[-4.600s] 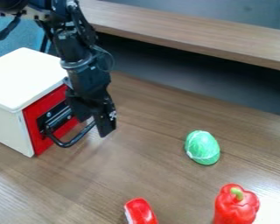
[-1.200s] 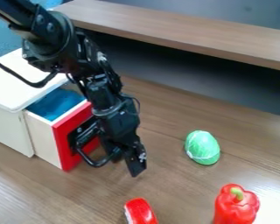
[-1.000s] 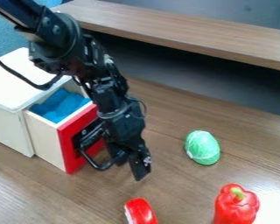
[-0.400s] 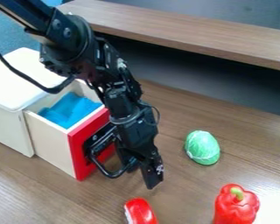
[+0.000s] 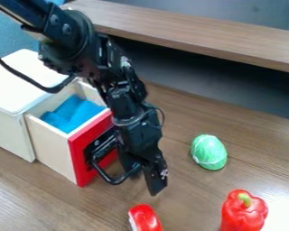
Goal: Open the drawer
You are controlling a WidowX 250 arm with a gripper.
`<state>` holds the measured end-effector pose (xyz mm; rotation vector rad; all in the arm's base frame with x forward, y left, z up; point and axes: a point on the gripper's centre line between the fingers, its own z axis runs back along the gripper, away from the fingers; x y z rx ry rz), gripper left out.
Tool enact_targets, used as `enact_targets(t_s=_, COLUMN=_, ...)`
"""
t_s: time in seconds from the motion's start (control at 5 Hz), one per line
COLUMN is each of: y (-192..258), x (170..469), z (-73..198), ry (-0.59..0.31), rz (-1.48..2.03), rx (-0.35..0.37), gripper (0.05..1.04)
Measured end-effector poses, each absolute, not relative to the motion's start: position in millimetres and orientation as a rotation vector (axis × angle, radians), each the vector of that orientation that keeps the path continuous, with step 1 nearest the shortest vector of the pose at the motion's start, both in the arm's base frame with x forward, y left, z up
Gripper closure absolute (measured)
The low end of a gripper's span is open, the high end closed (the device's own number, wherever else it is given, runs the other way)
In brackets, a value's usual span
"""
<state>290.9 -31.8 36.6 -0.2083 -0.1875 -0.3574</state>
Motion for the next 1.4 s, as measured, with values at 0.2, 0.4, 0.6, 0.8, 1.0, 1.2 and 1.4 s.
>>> enact_targets(t_s=0.2, y=-18.3, x=290.9, z=49.1, ry=-0.202, rz=-0.312, rx=-0.158, gripper=0.084)
enact_targets(t_s=0.4, y=-11.8, x=289.7, z=64.7, ry=-0.226, rz=-0.292, rx=-0.119, gripper=0.085)
enact_targets(t_s=0.6, y=-10.7, x=289.0, z=82.8, ry=-0.257, rz=-0.3, rx=-0.134, gripper=0.085)
enact_targets(t_s=0.8, y=-9.5, x=284.7, z=105.3, ry=-0.309, rz=-0.317, rx=-0.156, gripper=0.085)
enact_targets(t_s=1.0, y=-0.4, x=273.5, z=132.9, ry=-0.387, rz=-0.318, rx=-0.209, gripper=0.085)
enact_targets(t_s=1.2, y=2.4, x=263.4, z=151.5, ry=-0.425, rz=-0.337, rx=-0.221, gripper=0.085)
enact_targets(t_s=1.4, y=1.3, x=258.5, z=155.3, ry=-0.435, rz=-0.351, rx=-0.212, gripper=0.085)
